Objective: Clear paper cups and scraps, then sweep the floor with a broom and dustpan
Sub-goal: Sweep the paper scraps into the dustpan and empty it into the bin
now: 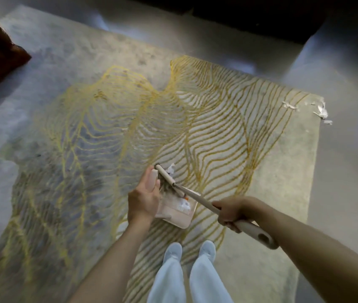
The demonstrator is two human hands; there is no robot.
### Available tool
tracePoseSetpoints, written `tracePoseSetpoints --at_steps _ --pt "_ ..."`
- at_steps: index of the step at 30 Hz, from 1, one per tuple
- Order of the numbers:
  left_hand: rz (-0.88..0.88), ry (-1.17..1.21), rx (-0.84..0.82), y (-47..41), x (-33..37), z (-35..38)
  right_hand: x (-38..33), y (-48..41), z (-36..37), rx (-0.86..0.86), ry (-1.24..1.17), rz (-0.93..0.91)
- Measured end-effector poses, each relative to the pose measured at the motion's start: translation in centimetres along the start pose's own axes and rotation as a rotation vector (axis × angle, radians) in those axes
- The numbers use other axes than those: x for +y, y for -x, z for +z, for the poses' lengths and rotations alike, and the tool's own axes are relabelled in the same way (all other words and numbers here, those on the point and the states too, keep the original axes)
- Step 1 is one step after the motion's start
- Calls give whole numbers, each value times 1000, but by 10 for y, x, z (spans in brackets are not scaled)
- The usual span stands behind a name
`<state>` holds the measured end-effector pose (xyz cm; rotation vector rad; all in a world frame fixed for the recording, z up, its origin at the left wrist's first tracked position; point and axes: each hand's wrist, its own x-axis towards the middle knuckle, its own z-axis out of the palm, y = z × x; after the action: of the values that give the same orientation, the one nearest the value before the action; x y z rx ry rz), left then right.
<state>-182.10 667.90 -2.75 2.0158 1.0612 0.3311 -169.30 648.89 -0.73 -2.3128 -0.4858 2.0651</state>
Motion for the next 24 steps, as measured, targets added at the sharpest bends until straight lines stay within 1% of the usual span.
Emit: tracePoseSetpoints --at_steps 2,3,8,11,13,15,19,21,24 --pt "18 -8 -6 0 0 -5 9 23 6 -12 -113 -11" --pt "22 -14 -8 0 -1 -8 12 33 9 3 -129 -14" --pt "7 -21 6 -2 -9 -23 12 55 23 124 -62 -33" --pt "28 -17 4 -2 -16 -34 0 54 20 187 -64 -40" --pt "47 -25 9 -3 -22 -41 -12 50 15 200 -53 -35" --pt "55 -36 16 -7 -28 -45 -27 40 9 219 -2 -20" --pt "42 -25 22 -23 -37 -47 -59 2 3 268 190 55" --pt "23 -14 30 -38 -41 -49 -71 -22 7 237 181 85" --pt "19 -1 30 -58 -43 -54 -77 -40 25 126 127 111"
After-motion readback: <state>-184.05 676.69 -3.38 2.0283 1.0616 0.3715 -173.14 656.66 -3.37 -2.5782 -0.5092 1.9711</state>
